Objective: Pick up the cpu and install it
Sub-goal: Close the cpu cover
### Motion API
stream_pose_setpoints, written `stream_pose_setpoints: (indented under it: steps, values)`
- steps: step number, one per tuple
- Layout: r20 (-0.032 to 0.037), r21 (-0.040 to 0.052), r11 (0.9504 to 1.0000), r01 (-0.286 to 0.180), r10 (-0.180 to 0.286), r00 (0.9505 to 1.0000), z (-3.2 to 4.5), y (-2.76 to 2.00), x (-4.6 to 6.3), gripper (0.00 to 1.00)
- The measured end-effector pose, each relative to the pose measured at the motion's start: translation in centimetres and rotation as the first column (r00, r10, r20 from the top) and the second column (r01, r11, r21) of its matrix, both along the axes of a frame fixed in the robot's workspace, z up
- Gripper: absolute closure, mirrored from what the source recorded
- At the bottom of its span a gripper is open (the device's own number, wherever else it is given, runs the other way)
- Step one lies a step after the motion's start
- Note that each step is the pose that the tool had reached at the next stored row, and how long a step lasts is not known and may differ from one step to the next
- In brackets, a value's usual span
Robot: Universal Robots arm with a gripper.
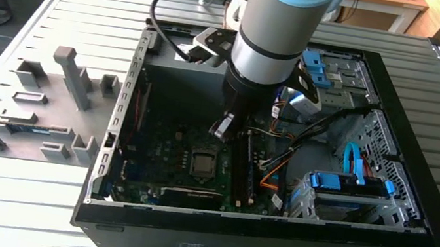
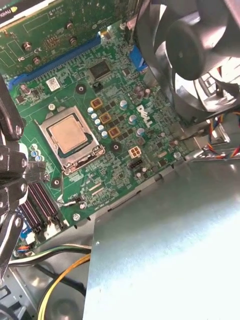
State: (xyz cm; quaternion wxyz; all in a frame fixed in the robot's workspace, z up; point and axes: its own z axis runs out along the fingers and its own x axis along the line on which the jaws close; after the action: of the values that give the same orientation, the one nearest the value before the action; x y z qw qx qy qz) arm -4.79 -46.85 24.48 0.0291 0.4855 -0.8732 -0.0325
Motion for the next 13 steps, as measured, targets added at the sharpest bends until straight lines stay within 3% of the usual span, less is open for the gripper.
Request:
stream_pose_setpoints:
  steps: [5, 13]
  values:
    - [0.0, -0.0044, 1.0, 0.0, 0.0, 1.0, 0.79, 0.14, 0.03, 0.9]
    - [0.0, -0.0082, 1.0, 0.0, 0.0, 1.0, 0.86, 0.17, 0.03, 0.9]
